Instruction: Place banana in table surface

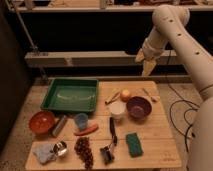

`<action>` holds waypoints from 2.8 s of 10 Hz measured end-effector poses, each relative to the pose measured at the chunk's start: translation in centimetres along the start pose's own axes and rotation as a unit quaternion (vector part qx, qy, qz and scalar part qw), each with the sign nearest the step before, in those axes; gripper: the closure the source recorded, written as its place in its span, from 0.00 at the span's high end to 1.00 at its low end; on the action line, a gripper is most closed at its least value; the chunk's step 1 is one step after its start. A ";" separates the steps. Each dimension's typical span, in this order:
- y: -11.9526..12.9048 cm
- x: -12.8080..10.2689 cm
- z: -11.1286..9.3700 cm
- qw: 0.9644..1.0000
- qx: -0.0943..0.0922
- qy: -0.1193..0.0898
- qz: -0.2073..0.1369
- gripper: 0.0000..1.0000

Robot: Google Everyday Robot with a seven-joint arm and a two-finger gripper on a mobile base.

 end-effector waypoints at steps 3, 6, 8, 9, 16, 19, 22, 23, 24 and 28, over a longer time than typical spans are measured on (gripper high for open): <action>0.0 0.0 2.8 0.999 -0.012 -0.031 -0.008 0.65; 0.1 0.4 5.5 0.998 -0.008 -0.058 -0.015 0.65; 0.3 0.7 6.2 0.998 -0.007 -0.066 -0.017 0.65; 0.3 0.7 6.2 0.998 -0.007 -0.066 -0.017 0.65; 0.4 -0.1 7.6 0.992 -0.012 -0.119 -0.031 0.65; -0.8 -2.2 11.2 0.986 -0.031 -0.157 -0.054 0.65; -1.7 -4.1 14.7 0.979 -0.059 -0.180 -0.080 0.65; -1.8 -4.9 16.2 0.977 -0.072 -0.176 -0.090 0.65; -1.7 -5.3 17.4 0.977 -0.085 -0.169 -0.099 0.65; -1.4 -6.2 20.7 0.979 -0.110 -0.111 -0.130 0.65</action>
